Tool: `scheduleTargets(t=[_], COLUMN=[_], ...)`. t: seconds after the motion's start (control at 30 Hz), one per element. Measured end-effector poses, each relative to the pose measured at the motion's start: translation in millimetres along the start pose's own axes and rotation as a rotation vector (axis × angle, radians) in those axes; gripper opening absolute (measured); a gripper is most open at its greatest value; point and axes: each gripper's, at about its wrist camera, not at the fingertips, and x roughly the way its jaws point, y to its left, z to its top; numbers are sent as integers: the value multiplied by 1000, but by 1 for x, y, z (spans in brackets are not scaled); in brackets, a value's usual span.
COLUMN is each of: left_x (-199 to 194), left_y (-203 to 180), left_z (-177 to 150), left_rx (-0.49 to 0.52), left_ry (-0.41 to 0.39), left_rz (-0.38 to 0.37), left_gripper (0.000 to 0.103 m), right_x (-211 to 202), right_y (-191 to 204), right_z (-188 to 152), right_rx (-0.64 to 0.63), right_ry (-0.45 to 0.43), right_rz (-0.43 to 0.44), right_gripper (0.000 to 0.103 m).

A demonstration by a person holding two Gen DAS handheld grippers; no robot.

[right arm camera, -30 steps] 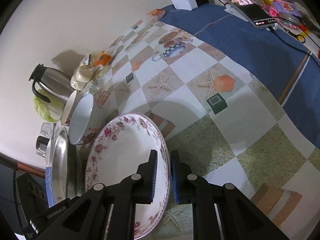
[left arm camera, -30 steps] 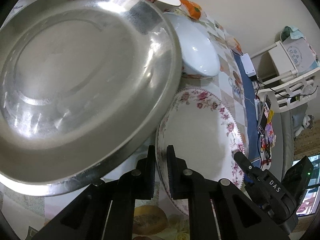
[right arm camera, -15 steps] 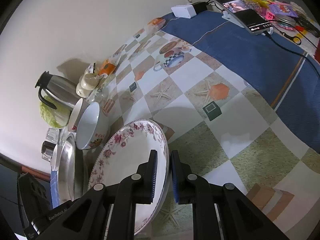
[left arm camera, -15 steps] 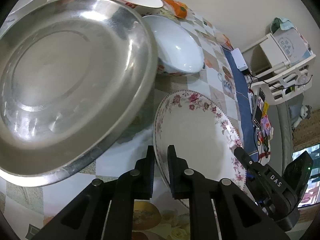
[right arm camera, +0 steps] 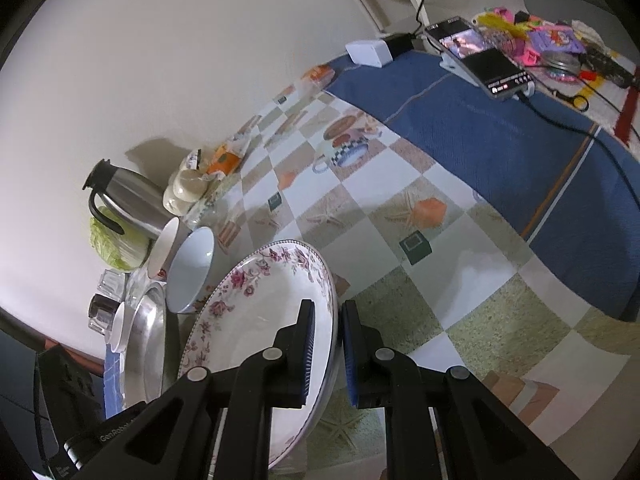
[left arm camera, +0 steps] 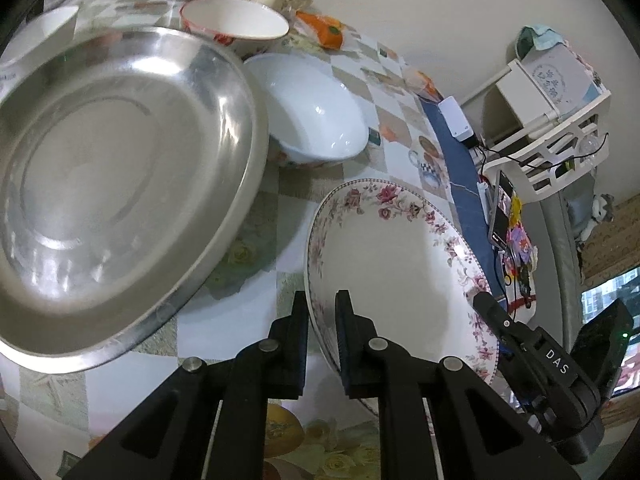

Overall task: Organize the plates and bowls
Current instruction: 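Lift the floral plate with both tools and carry it toward the steel tray, then lower the floral plate into the steel tray with both tools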

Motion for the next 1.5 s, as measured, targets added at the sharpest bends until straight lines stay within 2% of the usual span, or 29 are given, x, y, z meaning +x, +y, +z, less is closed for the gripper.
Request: scheduleTargets(t=[0.37,0.87,1.5], left_x=[-24,-65,-102], left_y=[-7,12,72], left_z=[3,17,31], left_rx=[64,115,58], left_ry=[-66,-151,-215], left_rz=[-9,-16,-13], left_gripper=[14,16,16], right_x=[-15,-17,2], right_y=[11,52,120], right_z=[1,-9,-31], right_rx=[-19,-63,-152], right_ry=[-68,-85,-48], right_rz=[36,67,80], right_gripper=[15,15,15])
